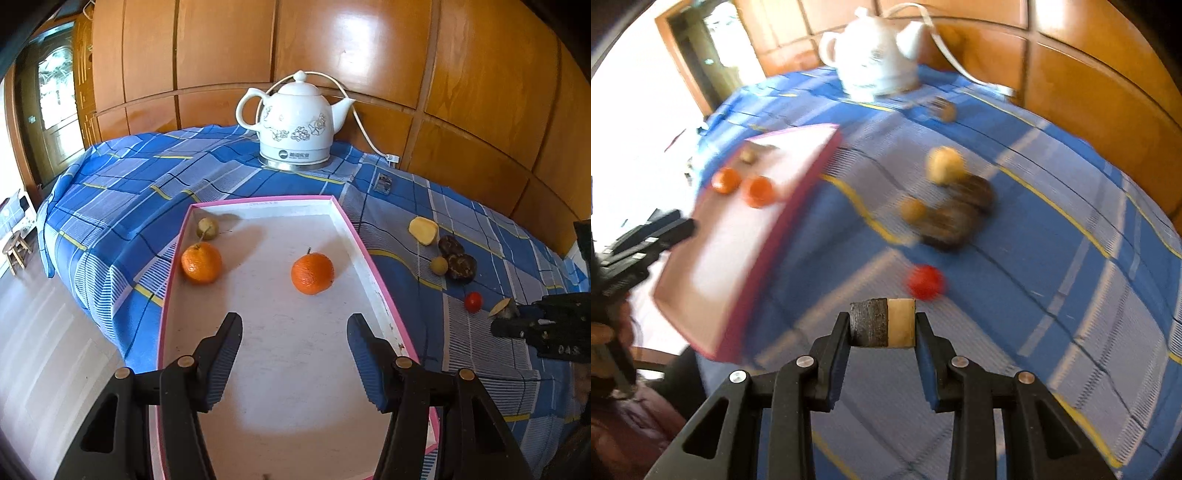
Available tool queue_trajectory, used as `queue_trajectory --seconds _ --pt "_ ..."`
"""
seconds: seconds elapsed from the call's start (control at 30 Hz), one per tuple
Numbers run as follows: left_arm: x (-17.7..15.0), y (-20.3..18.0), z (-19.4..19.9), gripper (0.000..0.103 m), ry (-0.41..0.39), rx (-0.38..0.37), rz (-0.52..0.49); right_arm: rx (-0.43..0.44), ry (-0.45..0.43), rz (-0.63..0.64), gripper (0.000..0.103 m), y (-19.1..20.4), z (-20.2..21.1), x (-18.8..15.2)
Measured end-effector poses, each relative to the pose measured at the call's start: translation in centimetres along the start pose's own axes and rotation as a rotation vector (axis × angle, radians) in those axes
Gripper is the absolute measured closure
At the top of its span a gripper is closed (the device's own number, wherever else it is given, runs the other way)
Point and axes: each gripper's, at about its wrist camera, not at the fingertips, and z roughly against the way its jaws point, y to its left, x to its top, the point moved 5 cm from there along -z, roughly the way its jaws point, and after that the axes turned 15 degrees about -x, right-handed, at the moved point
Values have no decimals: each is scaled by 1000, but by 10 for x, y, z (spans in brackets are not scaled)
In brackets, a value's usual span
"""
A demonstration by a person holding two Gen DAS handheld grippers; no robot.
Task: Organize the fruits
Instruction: 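Carry the cut chunk into the tray and open the right gripper, then move the left tool to the small dark square chunk near the kettle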
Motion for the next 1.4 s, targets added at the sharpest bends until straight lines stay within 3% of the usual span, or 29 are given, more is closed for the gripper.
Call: queue_trajectory --seconds 0.27,0.43,0.57,0.93,1.4 --pt "6 34 15 43 -48 48 75 158 -76 50 69 85 13 40" --pt "3 53 21 43 -57 71 109 185 -74 82 69 124 0 57" --pt "-4 58 19 43 -43 68 120 135 -47 95 69 137 -22 61" --pt "-8 50 14 43 -28 46 106 93 -64 48 63 115 -19 59" --pt "-10 30 7 43 4 12 54 -6 -59 -9 63 40 1 37"
